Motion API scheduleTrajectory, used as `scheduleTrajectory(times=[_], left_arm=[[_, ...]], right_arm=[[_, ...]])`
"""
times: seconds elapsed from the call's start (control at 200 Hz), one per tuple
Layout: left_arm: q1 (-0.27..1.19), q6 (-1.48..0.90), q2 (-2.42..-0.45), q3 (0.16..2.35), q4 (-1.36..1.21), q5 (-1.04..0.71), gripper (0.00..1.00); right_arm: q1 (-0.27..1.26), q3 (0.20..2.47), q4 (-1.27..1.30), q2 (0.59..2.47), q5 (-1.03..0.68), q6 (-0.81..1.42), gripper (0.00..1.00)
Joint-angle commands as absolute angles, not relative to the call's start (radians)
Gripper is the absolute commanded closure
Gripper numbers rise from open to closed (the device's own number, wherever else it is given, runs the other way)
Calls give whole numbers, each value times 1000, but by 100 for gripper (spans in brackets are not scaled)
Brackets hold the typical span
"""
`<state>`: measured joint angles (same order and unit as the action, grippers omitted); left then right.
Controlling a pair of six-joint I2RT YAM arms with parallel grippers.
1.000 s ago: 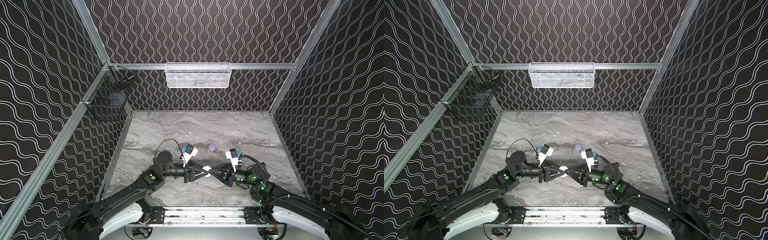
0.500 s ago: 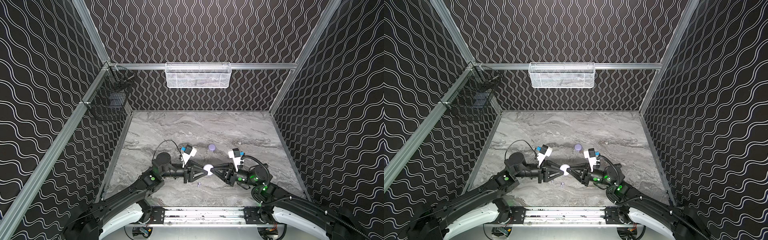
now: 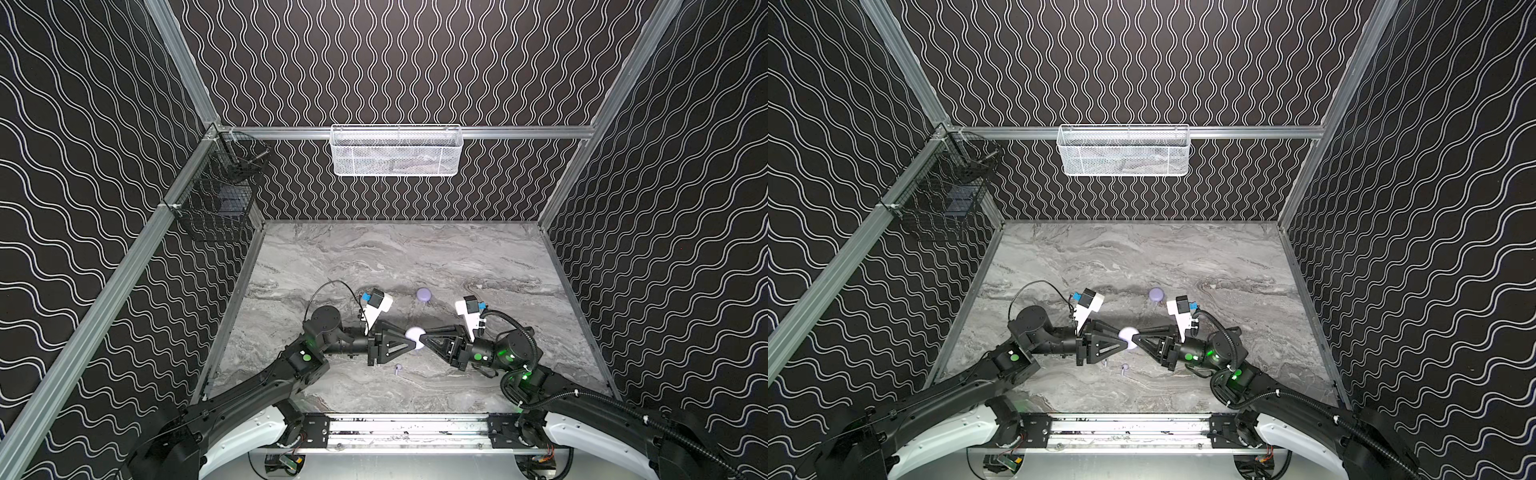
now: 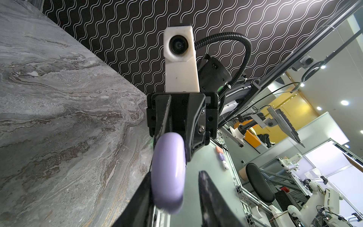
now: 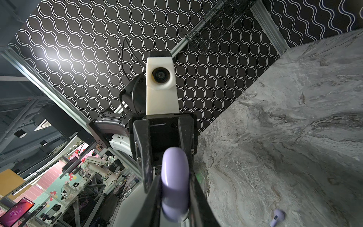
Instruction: Insert the wireless bluetooth earbuds into the charging case
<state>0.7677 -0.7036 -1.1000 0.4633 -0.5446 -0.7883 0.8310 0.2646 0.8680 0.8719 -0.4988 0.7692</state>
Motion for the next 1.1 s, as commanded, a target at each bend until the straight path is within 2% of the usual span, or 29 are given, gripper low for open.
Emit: scheduleTrajectory(times=[0.0,0.901,1.096], left_arm=[[768,-712,-1102,462,-600,-788,61],[768,-731,-1122,449,-670,-778,73],[769,-736,-1130,444,-691,-776,77]], right_arm=[[831,259,959,886,-488,793,80],[831,258,1060,972,-525,830,79],[831,258,1059,973,-531,825,73]])
